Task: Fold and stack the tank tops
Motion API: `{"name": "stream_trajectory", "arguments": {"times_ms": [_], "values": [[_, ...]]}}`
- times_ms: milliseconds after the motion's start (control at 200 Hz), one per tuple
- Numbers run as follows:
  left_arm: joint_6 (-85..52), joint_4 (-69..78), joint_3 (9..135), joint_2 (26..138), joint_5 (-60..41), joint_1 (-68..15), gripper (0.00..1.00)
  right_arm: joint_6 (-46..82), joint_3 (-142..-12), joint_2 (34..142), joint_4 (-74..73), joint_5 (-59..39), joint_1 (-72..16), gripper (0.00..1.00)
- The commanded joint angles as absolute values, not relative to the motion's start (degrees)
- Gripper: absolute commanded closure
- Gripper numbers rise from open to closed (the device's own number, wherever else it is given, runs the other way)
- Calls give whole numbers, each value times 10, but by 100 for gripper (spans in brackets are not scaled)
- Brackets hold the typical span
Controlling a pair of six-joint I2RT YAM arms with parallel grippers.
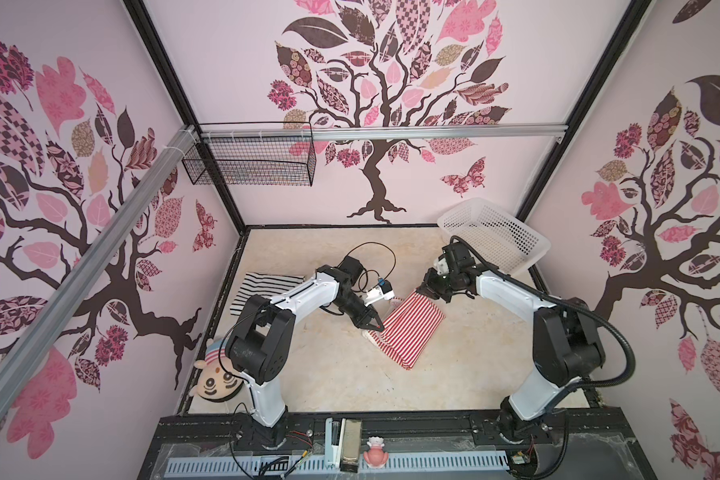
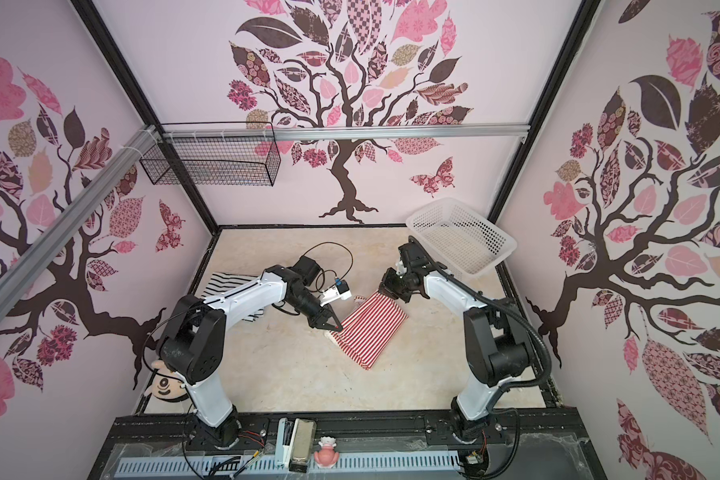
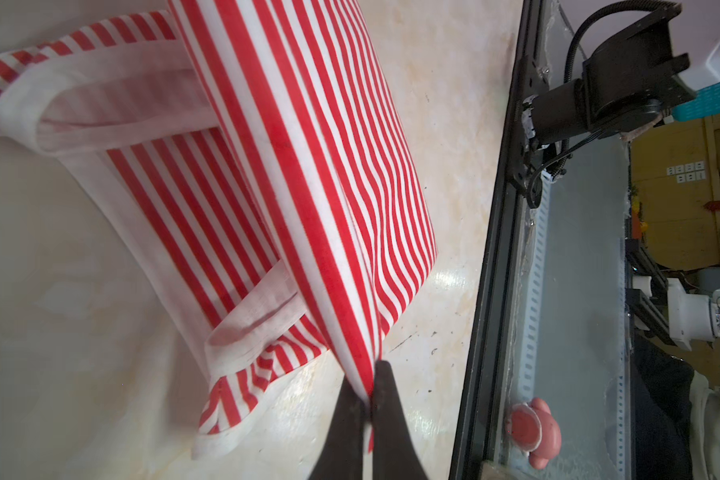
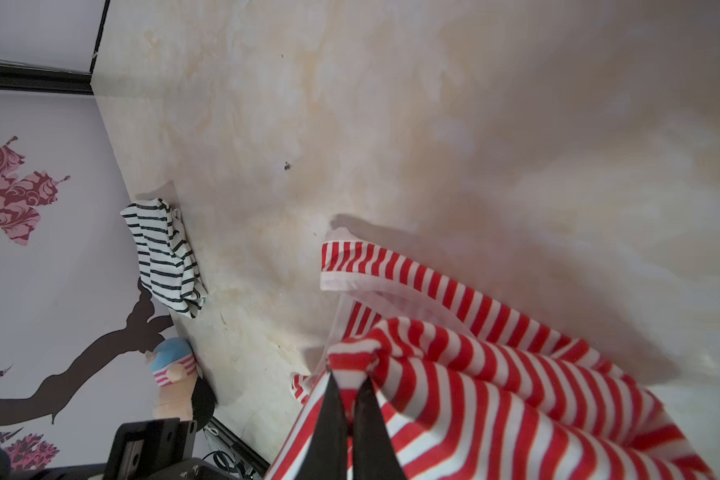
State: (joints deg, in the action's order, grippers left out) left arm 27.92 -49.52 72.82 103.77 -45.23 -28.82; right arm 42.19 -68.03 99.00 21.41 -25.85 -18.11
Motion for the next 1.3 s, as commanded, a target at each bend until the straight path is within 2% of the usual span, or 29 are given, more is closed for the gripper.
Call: {"name": "stream_trajectory", "arguments": {"times_ms": [0,165,250,290,380,430,515,650,860,920,1000,1141,1296], "values": [[287,-479,704,1028,-437,-279,100,408,-723,1035,197,-266,-182,99],[288,-480,688,1026,-422,-275,100,408,-750,1078,192,-268,-188,98],[287,-475,672,1016,-414,-275,100,404,-765,1093,194,-270,-198,95],[286,-471,665,1011,-408,-275,100,399,-774,1100,196,-271,-205,88],[281,-462,652,1006,-397,-275,99,389,-790,1109,201,-276,-216,62],[277,-456,647,1006,-388,-275,93,389,-789,1103,197,-273,-219,54],[263,-434,637,1003,-357,-275,78,387,-773,1078,192,-263,-219,51],[227,-394,627,985,-287,-274,71,395,-724,1019,178,-252,-224,53],[177,-341,609,934,-131,-273,69,402,-666,978,167,-237,-246,79],[184,-352,613,923,-157,-273,69,407,-651,980,153,-241,-249,85],[194,-367,618,922,-243,-275,69,410,-637,982,150,-239,-250,90],[201,-400,655,954,-342,-297,70,414,-608,982,132,-230,-250,90],[223,-384,670,991,-350,-331,71,420,-575,972,115,-230,-250,87]]}}
